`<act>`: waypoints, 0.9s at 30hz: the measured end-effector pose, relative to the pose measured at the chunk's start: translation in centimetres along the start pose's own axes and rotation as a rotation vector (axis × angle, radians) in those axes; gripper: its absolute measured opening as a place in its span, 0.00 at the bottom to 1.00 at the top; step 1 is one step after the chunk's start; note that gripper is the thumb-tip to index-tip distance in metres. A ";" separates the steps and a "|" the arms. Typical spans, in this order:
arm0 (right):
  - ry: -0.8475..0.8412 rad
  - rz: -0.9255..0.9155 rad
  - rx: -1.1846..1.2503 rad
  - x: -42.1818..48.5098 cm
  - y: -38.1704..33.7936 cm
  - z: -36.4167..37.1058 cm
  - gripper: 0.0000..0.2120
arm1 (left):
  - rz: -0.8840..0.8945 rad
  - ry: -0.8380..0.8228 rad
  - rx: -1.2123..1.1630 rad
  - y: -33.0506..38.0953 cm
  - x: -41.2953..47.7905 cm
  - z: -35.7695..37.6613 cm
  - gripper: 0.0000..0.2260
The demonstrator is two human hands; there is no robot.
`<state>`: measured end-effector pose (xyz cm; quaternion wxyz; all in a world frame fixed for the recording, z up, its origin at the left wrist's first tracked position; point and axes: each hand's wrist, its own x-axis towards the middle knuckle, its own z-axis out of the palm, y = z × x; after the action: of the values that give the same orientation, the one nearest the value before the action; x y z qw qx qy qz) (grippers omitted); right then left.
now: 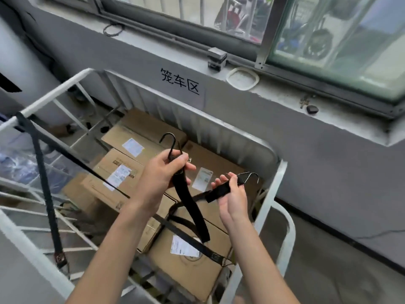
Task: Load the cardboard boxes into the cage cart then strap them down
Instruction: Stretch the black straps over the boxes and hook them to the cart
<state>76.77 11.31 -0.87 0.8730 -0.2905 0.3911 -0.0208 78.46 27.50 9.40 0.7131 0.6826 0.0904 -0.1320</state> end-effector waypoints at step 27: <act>0.477 -0.001 0.254 23.5 0.8 -8.6 0.09 | -0.381 -0.066 0.032 -22.6 14.2 9.8 0.07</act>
<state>86.88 1.54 -21.55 0.7856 -0.1655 0.5799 -0.1380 84.41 16.03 -15.99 0.6669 0.6596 0.1924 -0.2883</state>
